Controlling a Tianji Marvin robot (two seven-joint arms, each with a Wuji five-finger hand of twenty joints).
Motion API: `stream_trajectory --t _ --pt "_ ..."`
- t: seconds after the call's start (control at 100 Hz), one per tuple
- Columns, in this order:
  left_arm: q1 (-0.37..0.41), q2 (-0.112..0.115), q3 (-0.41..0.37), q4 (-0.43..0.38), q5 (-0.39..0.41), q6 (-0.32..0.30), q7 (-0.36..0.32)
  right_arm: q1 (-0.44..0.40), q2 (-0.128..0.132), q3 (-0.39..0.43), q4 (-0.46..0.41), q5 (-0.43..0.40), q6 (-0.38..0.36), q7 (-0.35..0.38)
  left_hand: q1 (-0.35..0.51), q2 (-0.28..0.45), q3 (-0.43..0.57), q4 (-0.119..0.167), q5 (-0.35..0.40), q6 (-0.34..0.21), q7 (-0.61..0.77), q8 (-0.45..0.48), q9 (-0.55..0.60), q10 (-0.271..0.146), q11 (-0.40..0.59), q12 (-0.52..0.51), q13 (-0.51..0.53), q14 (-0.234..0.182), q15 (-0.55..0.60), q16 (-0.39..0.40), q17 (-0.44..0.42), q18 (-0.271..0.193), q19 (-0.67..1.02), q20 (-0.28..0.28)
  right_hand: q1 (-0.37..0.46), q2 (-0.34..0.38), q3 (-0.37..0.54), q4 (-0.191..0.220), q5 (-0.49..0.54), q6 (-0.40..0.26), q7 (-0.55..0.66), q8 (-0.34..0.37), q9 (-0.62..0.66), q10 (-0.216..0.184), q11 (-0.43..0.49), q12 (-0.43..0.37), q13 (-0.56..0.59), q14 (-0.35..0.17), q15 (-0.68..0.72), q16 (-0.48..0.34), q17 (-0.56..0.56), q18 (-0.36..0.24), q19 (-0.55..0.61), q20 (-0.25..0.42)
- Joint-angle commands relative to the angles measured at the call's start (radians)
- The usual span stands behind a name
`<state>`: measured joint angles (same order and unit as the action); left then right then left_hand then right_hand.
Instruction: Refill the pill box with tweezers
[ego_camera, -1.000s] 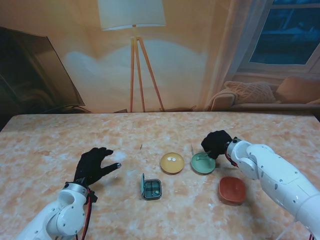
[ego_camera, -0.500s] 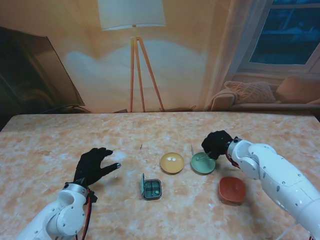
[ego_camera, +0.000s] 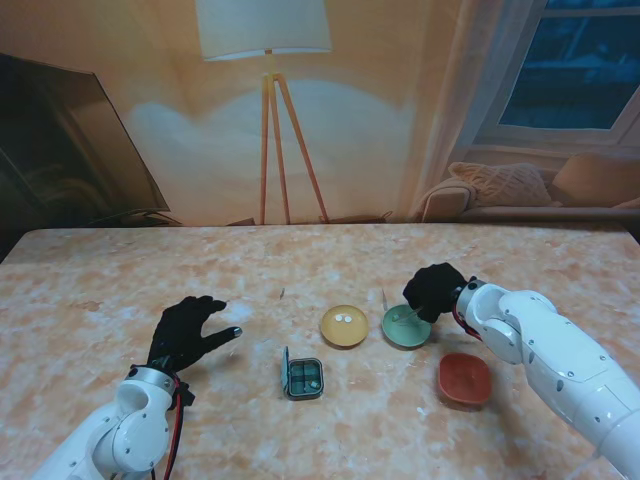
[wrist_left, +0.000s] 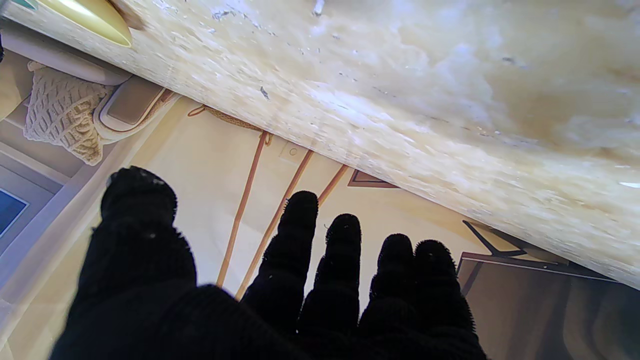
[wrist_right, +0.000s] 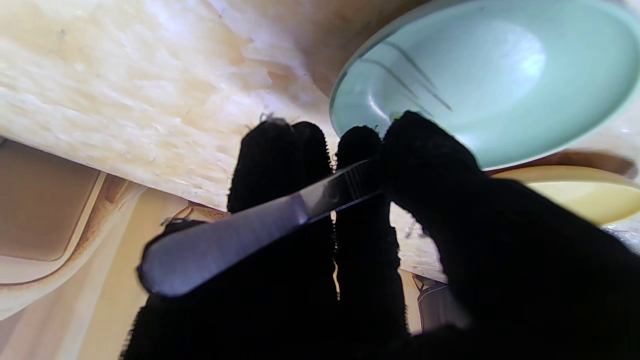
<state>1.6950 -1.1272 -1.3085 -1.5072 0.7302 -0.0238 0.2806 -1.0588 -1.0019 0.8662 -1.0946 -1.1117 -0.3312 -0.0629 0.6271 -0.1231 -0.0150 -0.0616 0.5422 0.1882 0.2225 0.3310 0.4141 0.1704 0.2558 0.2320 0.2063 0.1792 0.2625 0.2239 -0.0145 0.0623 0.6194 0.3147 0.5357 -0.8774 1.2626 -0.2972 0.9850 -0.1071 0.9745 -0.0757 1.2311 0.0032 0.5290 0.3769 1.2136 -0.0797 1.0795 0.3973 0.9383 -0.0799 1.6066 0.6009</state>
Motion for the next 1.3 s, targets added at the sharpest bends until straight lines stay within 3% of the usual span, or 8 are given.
stream_trajectory --t 0.0,0.35,1.29 --pt "-0.002 -0.002 0.001 0.0 0.005 -0.004 -0.01 -0.005 0.001 -0.002 -0.007 -0.008 -0.005 0.001 0.006 0.047 -0.013 0.016 -0.016 -0.012 0.007 -0.012 -0.025 -0.022 -0.006 -0.002 -0.033 -0.021 -0.002 0.001 -0.022 -0.054 -0.005 -0.001 0.063 0.007 0.085 0.0 0.062 -0.109 0.065 0.003 0.065 0.062 0.017 0.032 0.013 0.032 0.041 0.028 0.019 -0.287 0.041 0.024" --pt "-0.003 0.001 -0.003 0.001 0.024 -0.002 -0.009 0.023 0.005 -0.046 0.019 -0.037 0.009 -0.047 0.0 0.047 -0.013 0.016 -0.026 -0.016 -0.002 -0.016 -0.041 -0.027 -0.01 -0.005 -0.045 -0.024 -0.009 -0.003 -0.018 -0.053 -0.037 -0.017 0.08 0.028 0.061 0.0 0.051 -0.109 0.057 0.002 0.058 0.059 0.012 0.028 0.016 0.025 0.035 0.024 0.022 -0.299 0.031 0.02" --pt "-0.002 0.0 -0.009 0.006 0.014 -0.014 -0.01 0.082 0.006 -0.139 0.054 0.0 -0.008 -0.003 -0.006 0.051 -0.013 0.017 -0.024 -0.016 -0.009 -0.024 -0.051 -0.039 -0.014 -0.009 -0.055 -0.037 -0.017 -0.009 -0.015 -0.055 -0.061 -0.027 0.093 0.02 0.066 0.004 0.055 -0.129 0.063 0.002 0.063 0.045 0.012 0.02 0.018 0.017 0.029 0.014 0.027 -0.307 0.028 0.02"
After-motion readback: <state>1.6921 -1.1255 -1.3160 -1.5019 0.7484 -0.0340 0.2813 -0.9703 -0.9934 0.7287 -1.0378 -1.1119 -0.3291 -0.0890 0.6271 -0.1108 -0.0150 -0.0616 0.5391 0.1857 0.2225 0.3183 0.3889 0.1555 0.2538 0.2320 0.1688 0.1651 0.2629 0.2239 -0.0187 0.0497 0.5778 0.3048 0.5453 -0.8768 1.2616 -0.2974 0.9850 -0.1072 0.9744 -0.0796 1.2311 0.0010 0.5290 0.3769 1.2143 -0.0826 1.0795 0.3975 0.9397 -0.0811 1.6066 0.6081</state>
